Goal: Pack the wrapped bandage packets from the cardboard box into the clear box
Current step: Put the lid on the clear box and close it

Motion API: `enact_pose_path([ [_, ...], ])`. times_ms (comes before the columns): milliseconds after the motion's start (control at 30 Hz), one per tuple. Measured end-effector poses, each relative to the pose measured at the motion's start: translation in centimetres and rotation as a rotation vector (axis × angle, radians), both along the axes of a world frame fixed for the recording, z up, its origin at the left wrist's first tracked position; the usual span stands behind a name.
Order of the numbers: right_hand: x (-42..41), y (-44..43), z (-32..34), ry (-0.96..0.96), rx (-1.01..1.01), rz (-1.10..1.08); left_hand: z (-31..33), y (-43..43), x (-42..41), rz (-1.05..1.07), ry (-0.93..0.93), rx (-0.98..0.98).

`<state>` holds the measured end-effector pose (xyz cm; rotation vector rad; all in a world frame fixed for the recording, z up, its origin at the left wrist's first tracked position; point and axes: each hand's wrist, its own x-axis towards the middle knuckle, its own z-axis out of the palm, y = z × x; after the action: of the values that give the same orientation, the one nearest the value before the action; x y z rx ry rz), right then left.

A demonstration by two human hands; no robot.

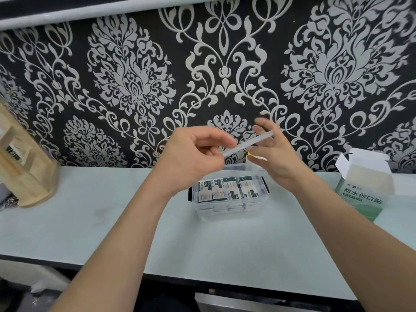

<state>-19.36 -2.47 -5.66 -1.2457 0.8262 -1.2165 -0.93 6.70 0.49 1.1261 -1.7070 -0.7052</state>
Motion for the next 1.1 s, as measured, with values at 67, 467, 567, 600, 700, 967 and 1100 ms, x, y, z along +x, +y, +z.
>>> enact_pose_path([
  [67,-1.0,-0.1,-0.1,0.003,-0.002,0.005,0.1,-0.1,0.3,-0.073,0.14,0.004],
  [467,-2.0,0.3,0.5,0.04,0.237,-0.087,-4.5,-2.9,2.1,0.349,0.101,0.356],
  [567,-2.0,-0.2,-0.8,0.251,0.286,-0.178,-5.9,-3.0,2.1,0.4,0.198,0.436],
  [600,-1.9,-0.3,-1.3,0.356,0.268,-0.206,-6.4,-3.2,2.1,0.438,0.209,0.438],
  [700,-1.5,-0.7,-2.3,0.654,0.197,-0.256,-8.0,-3.8,1.9,0.558,0.059,0.413],
  [967,-0.2,-2.7,-3.3,1.088,0.098,-0.27,-9.1,-4.6,1.9,0.749,-0.491,0.33],
  [1100,0.0,-2.7,-3.5,1.144,0.073,-0.29,-9.7,-5.1,2.3,0.764,-0.557,0.365],
])
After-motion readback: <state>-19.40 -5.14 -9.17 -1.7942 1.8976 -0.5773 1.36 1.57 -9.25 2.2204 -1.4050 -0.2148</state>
